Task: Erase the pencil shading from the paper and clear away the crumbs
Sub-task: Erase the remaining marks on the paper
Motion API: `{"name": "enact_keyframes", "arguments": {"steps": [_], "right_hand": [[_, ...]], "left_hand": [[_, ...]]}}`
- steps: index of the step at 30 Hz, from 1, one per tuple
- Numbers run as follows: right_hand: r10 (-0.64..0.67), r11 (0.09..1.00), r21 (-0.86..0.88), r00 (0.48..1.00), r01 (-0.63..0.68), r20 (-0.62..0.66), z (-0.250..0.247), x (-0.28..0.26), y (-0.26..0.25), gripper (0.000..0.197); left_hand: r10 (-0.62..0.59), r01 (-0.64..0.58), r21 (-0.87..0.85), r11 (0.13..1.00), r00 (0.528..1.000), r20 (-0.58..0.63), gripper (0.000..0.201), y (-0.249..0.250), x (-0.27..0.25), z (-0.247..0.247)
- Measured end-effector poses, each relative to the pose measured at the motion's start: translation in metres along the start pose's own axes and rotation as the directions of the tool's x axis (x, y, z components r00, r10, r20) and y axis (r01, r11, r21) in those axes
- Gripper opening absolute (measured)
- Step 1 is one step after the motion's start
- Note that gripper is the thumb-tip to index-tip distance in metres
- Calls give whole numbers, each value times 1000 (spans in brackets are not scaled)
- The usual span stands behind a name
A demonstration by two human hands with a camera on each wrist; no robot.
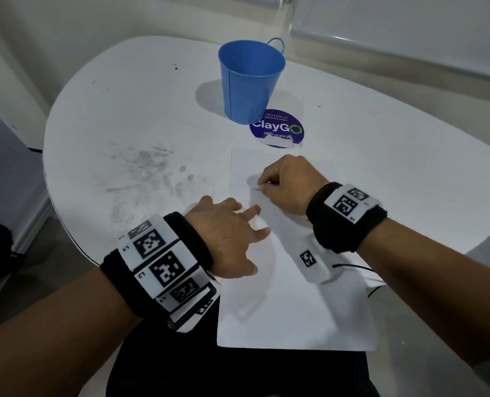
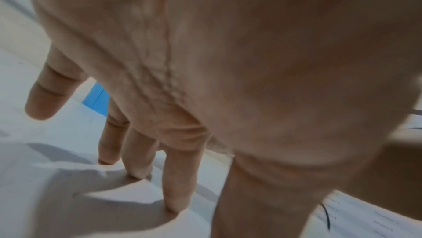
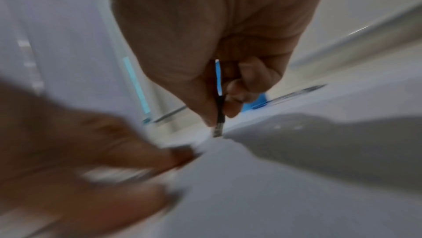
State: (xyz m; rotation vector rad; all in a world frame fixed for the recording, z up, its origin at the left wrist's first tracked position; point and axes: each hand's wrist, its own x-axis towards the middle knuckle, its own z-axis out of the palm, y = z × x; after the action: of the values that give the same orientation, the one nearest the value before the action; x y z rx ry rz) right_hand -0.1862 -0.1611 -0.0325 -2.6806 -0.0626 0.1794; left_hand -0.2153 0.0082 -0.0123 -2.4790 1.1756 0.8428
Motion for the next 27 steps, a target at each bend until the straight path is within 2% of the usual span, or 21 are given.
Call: {"name": "enact_keyframes", "arguments": {"steps": [2,3,4,7,8,11,12,16,20,24,27], "right_hand": [[-92,995,-31,992,95,91,5,-7,-11,15],[-97,994,-35,988,102,122,4,-7,-12,15],[-53,997,-53,993,59,110,-1,1,-7,15],[147,987,-57,986,-152,-83,-20,28,12,17],[145,987,-53,986,-150,-87,-19,31,12,18],[-52,997,-50,990,59,128,-1,16,-14,16],[-60,996,-50,987,68,149,0,16,-16,16],[108,993,-50,993,-111,-48,-15,42,3,18],[-49,999,-15,992,51,119,0,27,-16,15],[94,995,22,995,-93,-39,-9,46,-2,16],[-46,999,-9,998,47,53,1,38,-15,16]], "left_hand": [[3,-3,-4,1000,1000,4,69,0,0,-1],[3,-3,-3,1000,1000,3,68,0,0,-1],[2,-2,-1,1000,1000,2,68,0,0,-1],[-9,9,4,1000,1000,0,68,0,-1,-1],[-11,11,1,1000,1000,1,68,1,-1,-1],[-9,9,2,1000,1000,0,67,1,-1,-2],[-8,8,3,1000,1000,-2,66,1,-1,-2],[-19,19,2,1000,1000,0,65,2,-1,-1],[-28,28,21,999,1000,1,66,3,1,-1],[-35,35,13,999,999,-5,65,4,1,0],[-38,38,23,999,999,-2,67,5,1,-1]]}}
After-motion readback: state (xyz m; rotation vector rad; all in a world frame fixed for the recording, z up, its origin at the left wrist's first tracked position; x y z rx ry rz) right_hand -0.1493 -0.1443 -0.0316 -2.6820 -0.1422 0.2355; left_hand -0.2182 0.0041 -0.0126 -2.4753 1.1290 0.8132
